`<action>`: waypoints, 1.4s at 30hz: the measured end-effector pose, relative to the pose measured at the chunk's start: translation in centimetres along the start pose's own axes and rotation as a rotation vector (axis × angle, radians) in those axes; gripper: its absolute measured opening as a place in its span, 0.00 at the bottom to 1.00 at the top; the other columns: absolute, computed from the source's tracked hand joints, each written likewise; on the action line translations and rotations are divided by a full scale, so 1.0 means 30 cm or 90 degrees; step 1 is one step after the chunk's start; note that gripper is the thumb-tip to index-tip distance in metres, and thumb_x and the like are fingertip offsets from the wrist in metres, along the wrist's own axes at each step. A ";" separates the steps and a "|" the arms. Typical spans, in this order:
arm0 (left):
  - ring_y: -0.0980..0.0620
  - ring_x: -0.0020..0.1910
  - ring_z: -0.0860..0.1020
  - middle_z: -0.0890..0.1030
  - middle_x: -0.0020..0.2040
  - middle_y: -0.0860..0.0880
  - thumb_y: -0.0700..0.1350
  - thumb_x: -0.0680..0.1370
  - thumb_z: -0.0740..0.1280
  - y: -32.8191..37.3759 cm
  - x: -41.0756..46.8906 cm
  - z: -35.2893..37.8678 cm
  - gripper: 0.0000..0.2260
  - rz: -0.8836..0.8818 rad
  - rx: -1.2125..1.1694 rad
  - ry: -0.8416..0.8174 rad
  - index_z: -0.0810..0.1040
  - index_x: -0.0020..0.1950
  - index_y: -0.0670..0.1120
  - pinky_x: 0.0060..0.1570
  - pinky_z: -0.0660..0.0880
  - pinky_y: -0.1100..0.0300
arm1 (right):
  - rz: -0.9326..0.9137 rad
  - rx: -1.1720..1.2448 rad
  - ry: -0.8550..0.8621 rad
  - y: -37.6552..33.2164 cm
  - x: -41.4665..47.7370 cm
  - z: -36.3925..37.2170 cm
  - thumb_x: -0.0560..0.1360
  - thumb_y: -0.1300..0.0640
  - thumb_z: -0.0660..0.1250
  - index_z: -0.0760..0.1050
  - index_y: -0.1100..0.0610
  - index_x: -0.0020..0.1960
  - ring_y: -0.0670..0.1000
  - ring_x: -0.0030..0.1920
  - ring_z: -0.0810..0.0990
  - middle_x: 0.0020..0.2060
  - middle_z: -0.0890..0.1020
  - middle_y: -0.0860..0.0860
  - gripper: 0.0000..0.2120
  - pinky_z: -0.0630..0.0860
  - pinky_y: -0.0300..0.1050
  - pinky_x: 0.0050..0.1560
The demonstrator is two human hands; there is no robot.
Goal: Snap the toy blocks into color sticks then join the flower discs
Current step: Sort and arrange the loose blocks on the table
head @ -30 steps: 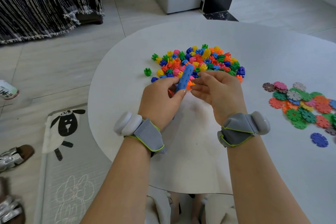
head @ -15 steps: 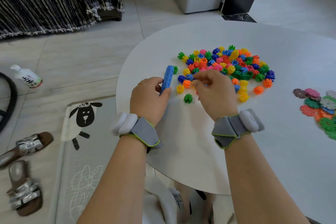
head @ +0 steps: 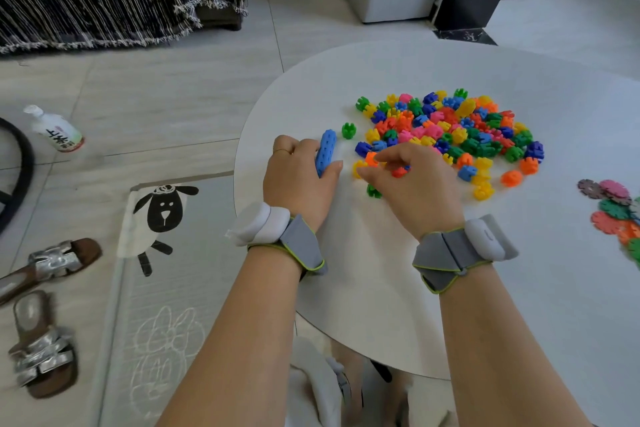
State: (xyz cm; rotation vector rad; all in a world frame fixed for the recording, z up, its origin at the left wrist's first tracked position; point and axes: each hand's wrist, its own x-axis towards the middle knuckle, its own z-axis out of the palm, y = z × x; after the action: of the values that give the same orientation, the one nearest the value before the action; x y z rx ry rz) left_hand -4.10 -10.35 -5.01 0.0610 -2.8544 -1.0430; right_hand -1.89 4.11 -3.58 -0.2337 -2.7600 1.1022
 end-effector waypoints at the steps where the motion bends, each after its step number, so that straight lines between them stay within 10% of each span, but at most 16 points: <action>1: 0.48 0.56 0.71 0.68 0.59 0.47 0.52 0.75 0.67 0.003 -0.002 0.000 0.18 0.005 0.002 0.008 0.74 0.63 0.46 0.49 0.67 0.62 | -0.005 -0.018 -0.008 0.000 -0.003 -0.001 0.70 0.46 0.73 0.79 0.51 0.53 0.46 0.45 0.75 0.46 0.77 0.48 0.15 0.65 0.32 0.37; 15: 0.39 0.52 0.73 0.76 0.51 0.43 0.44 0.72 0.69 0.100 -0.031 0.048 0.10 0.176 0.065 0.031 0.81 0.52 0.46 0.46 0.65 0.54 | 0.026 -0.128 0.014 0.074 0.013 -0.033 0.72 0.62 0.67 0.80 0.56 0.51 0.54 0.50 0.76 0.49 0.78 0.55 0.09 0.64 0.39 0.45; 33: 0.45 0.49 0.76 0.68 0.65 0.46 0.36 0.76 0.63 0.177 -0.030 0.107 0.22 0.141 -0.059 -0.097 0.69 0.69 0.47 0.52 0.70 0.61 | 0.081 -0.070 0.155 0.118 0.023 -0.099 0.71 0.63 0.65 0.78 0.55 0.57 0.52 0.52 0.74 0.53 0.76 0.54 0.15 0.60 0.34 0.44; 42: 0.46 0.60 0.71 0.68 0.66 0.44 0.40 0.78 0.61 0.169 -0.034 0.116 0.17 0.093 0.022 -0.104 0.71 0.67 0.44 0.54 0.66 0.61 | 0.074 -0.150 -0.011 0.077 0.048 -0.008 0.76 0.55 0.64 0.74 0.49 0.65 0.54 0.57 0.76 0.55 0.79 0.53 0.18 0.72 0.46 0.53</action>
State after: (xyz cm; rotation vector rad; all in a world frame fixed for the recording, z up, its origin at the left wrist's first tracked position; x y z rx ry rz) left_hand -3.49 -4.17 -4.47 -0.2366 -2.9672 -1.0143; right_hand -3.05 6.23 -4.88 -0.4209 -2.9221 0.8037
